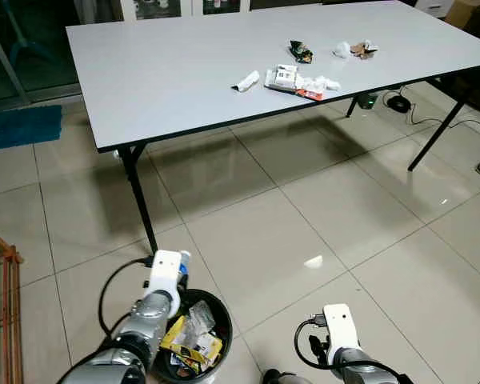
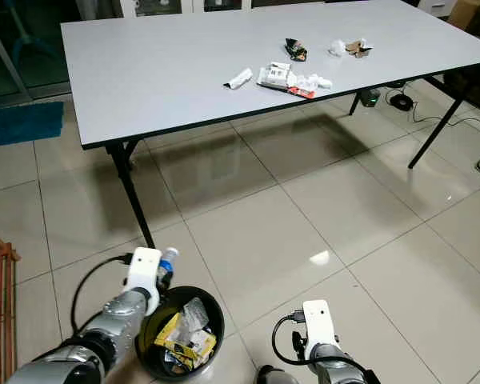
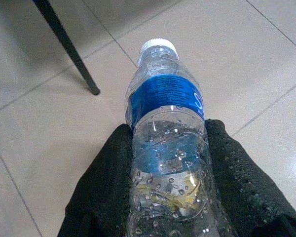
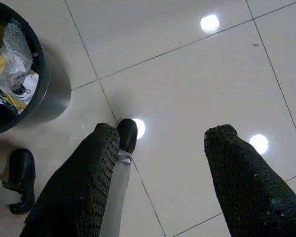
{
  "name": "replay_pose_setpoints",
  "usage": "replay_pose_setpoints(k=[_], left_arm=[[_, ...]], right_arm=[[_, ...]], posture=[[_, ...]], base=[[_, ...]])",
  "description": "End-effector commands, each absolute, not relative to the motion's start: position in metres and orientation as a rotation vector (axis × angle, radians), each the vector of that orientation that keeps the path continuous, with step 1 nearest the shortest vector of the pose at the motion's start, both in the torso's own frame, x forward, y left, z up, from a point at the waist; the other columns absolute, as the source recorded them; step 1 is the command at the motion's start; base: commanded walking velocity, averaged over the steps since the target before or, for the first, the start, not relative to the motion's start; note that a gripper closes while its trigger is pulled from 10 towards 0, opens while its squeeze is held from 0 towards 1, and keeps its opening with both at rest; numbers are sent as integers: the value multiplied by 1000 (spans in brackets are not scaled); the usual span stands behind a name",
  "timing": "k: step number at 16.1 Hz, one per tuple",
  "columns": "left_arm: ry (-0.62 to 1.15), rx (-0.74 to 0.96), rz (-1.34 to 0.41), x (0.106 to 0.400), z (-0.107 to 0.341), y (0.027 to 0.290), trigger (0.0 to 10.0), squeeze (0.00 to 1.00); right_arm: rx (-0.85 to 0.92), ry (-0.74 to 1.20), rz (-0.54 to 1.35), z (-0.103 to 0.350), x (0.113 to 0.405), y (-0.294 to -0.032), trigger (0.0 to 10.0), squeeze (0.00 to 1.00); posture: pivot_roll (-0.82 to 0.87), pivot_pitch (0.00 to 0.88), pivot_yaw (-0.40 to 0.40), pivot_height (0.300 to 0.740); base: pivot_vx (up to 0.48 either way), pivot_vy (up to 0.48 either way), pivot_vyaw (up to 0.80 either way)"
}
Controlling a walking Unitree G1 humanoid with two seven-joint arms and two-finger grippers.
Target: Picking trash to rubbish bin
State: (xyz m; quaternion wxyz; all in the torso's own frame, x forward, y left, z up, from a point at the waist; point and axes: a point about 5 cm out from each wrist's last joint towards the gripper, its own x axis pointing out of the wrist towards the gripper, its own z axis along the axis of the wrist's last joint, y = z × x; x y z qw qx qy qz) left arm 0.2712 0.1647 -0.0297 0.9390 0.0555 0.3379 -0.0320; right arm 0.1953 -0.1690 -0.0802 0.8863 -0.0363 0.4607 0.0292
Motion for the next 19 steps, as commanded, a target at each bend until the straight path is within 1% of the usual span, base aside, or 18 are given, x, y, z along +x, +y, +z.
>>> replay_pose_setpoints(k=[1, 3, 8, 9, 10, 19], left_arm=[[721, 115, -76, 265, -35, 165, 10000, 0], [742, 107, -67, 260, -39, 168, 10000, 0], [738, 103, -59, 261, -38, 171, 10000, 0], [739, 101, -67, 261, -38, 169, 10000, 267], [739, 102, -73, 261, -38, 168, 10000, 1000], [740, 90, -77, 260, -39, 168, 10000, 1000]], right_arm=[[-79, 966, 50, -81, 194, -172, 10000, 0], [-79, 971, 48, -81, 193, -174, 10000, 0], [-82, 981, 48, -83, 190, -175, 10000, 0], [-82, 984, 47, -83, 188, -175, 10000, 0], [-83, 987, 47, -84, 188, -175, 10000, 0], [-91, 1002, 48, -86, 183, -176, 10000, 0]], posture=[[13, 74, -42, 740], [18, 75, -44, 740], [18, 74, -43, 740], [17, 75, -43, 740], [16, 75, -43, 740], [19, 74, -46, 740]], base=[[0, 0, 0], [0, 0, 0], [0, 0, 0], [0, 0, 0], [0, 0, 0], [0, 0, 0]])
